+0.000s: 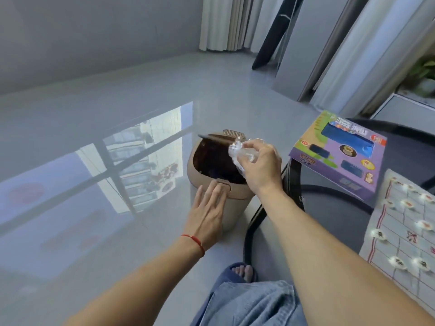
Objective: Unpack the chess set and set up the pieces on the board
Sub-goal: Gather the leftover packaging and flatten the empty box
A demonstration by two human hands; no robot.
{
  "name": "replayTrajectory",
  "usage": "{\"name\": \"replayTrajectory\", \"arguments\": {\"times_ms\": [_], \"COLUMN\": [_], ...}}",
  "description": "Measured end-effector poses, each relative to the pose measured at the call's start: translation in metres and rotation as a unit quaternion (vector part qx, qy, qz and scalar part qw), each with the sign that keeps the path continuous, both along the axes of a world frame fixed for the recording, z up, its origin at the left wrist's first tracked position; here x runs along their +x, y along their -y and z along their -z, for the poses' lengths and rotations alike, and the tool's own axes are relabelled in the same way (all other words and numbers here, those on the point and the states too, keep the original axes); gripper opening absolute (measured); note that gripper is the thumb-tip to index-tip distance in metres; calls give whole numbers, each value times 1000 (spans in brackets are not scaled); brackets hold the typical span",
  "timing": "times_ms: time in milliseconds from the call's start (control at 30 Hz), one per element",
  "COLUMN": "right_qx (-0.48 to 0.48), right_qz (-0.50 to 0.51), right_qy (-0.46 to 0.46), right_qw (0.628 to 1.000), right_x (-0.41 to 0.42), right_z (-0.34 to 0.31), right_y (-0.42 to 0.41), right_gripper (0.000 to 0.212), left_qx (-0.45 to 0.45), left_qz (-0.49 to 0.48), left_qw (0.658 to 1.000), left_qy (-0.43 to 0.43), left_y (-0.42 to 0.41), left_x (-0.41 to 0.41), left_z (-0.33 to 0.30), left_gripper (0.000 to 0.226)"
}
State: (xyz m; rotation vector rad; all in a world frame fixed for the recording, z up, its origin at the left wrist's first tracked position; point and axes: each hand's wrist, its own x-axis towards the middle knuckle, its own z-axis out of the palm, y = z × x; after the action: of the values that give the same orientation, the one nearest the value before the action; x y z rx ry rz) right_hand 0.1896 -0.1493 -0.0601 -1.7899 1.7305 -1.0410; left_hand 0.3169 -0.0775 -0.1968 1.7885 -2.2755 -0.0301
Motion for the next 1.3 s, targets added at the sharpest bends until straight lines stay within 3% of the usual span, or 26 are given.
{"name": "replayTrajectory", "arguments": {"times_ms": [200,367,533,633,767,867,967,1033,1100,1167,1233,1300], "right_qx": [-121,86,97,126,211,56,-142,-195,-144,-38,53,71], "right_qz": [-60,-122,-131,-146,-167,-121,-20,30,22,-19,-56,-68], "right_qy": [-131,-284,-304,-313,-425,-430,-356,-290,-276,-291,-287,-270], "right_qw": [982,947,939,930,864,893,923,936,950,956,955,958], "right_x": [7,10,1,4,8,3,-1,-1,-3,-7,-14,-19], "right_z": [22,56,60,61,58,44,34,26,16,8,1,-5], "right_y": [16,41,47,45,41,32,30,43,63,78,89,91], "right_gripper": [29,57,67,50,42,35,22,37,71,92,93,84], "left_qx": [25,39,30,20,14,19,-20,-48,-48,-31,-9,25], "left_qz": [8,9,21,9,4,0,-11,-54,-112,-117,-75,-42], "left_qw": [999,998,997,997,997,997,993,990,984,984,988,991], "left_qy": [-46,-56,-63,-77,-73,-81,-112,-119,-128,-133,-134,-125], "left_y": [-5,-5,-4,-4,-4,-1,9,25,46,65,79,88], "left_x": [0,-3,1,-4,-5,-3,3,10,21,29,35,36], "left_z": [17,17,19,20,22,10,-9,-18,-26,-32,-34,-31], "left_gripper": [87,93,89,95,95,90,88,85,81,75,62,49]}}
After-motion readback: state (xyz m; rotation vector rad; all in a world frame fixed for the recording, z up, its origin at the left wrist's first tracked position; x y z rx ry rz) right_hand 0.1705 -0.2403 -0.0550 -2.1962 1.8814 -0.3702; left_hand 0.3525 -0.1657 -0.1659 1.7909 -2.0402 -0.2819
